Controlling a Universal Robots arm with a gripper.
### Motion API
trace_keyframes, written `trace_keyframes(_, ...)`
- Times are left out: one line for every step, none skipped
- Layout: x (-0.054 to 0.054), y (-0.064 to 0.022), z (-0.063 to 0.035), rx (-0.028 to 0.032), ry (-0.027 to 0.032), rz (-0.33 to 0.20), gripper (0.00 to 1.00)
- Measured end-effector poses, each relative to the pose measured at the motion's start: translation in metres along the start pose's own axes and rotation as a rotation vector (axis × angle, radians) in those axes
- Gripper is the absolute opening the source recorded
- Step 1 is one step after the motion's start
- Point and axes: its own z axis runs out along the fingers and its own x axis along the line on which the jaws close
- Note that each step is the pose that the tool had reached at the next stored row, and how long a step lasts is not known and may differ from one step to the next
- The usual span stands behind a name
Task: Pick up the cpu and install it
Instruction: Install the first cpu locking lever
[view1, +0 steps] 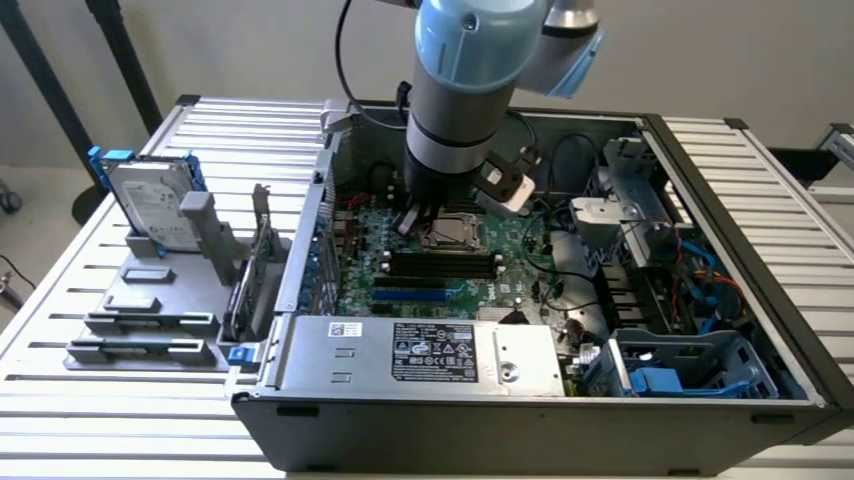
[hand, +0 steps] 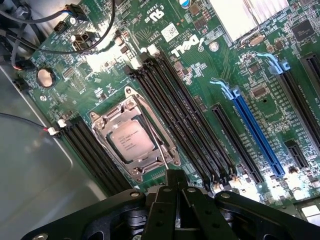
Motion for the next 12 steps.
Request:
trace_keyframes(0.000, -0.0002, 0.0009, -0.0002, 0.0002, 0.001, 0.11)
trace_keyframes(0.001, -0.0004, 0.0016, -0.0004, 0.0004, 0.001, 0.11)
trace_keyframes(0.001, -0.0007, 0.0024, -0.0006, 0.0007, 0.002, 0.11)
trace_keyframes(0.001, -0.0010, 0.0032, -0.0007, 0.0008, 0.003, 0.11)
trace_keyframes(0.001, -0.0014, 0.0041, -0.0008, 0.0009, 0.003, 0.11)
trace_keyframes(0.000, -0.0019, 0.0050, -0.0009, 0.0011, 0.004, 0.11)
trace_keyframes(0.000, -0.0025, 0.0060, -0.0011, 0.0012, 0.004, 0.11)
trace_keyframes(0.000, -0.0031, 0.0072, -0.0013, 0.0014, 0.005, 0.11)
trace_keyframes(0.000, -0.0038, 0.0084, -0.0015, 0.0014, 0.005, 0.11)
trace_keyframes(-0.001, -0.0041, 0.0096, -0.0016, 0.0014, 0.006, 0.11)
trace_keyframes(-0.001, -0.0043, 0.0107, -0.0018, 0.0013, 0.007, 0.11)
trace_keyframes(-0.001, -0.0043, 0.0120, -0.0020, 0.0013, 0.007, 0.11)
